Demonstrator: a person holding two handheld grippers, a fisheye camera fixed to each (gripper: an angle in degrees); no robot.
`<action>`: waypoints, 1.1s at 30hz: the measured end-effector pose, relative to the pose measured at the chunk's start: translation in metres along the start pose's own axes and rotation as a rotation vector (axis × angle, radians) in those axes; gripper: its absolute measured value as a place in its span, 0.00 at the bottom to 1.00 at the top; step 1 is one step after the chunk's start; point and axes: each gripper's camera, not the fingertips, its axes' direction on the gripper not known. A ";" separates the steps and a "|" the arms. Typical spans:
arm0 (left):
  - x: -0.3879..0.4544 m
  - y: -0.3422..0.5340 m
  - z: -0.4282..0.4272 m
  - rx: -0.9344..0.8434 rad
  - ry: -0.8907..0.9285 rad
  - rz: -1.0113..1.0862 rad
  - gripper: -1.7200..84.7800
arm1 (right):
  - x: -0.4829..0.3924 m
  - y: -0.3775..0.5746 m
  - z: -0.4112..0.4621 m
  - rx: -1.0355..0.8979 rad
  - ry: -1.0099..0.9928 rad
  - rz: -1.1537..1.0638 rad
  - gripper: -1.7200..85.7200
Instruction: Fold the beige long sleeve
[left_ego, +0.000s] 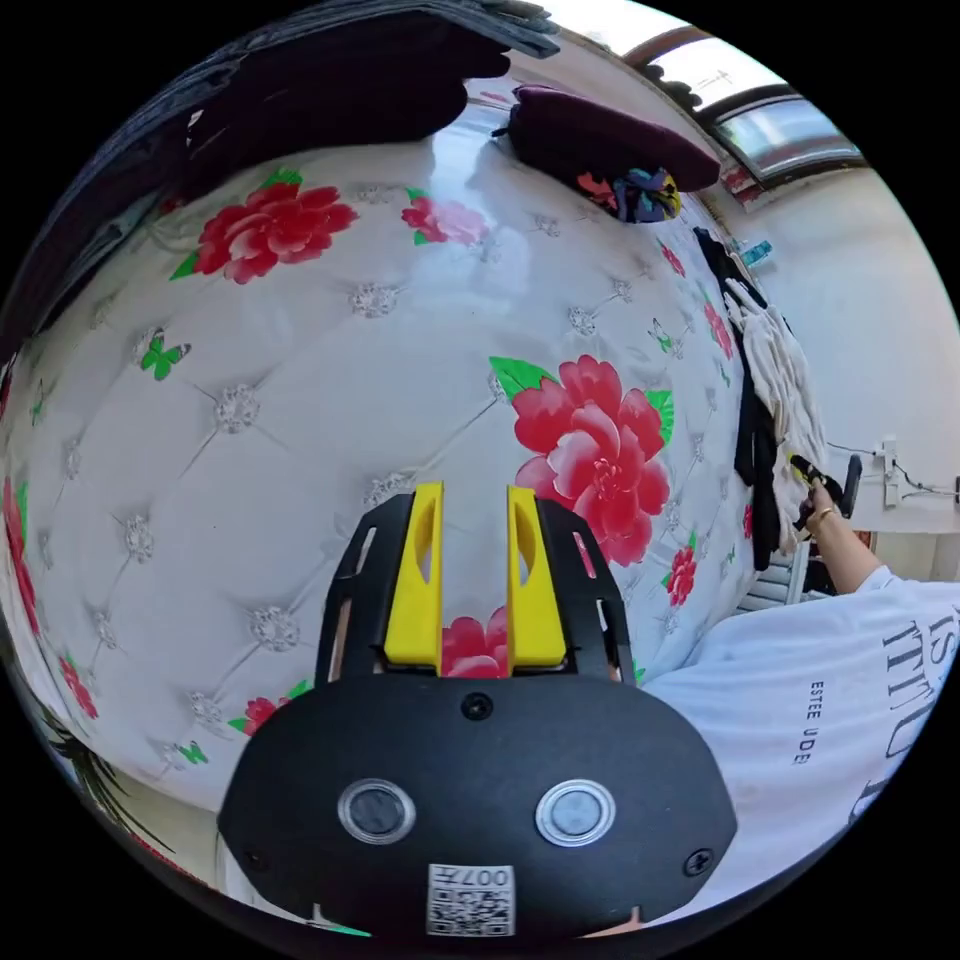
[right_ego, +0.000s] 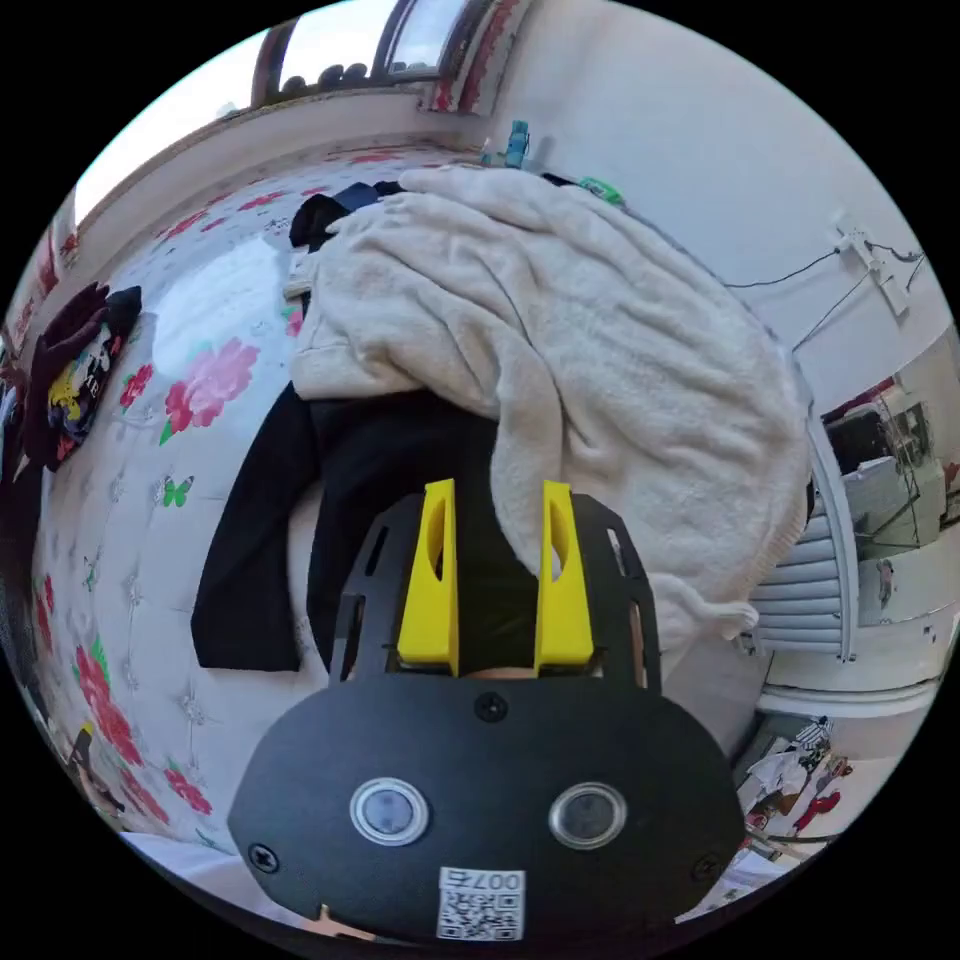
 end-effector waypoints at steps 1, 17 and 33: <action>0.006 0.002 0.002 -0.004 -0.014 0.006 0.12 | 0.006 0.000 0.033 -0.168 -0.092 -0.017 0.10; 0.054 0.046 -0.032 0.135 0.049 0.073 0.10 | -0.088 0.099 -0.093 -0.044 -0.671 -0.537 0.02; 0.038 0.117 -0.121 -0.053 -0.068 0.156 0.07 | -0.003 0.062 -0.101 0.146 -0.082 -0.020 0.14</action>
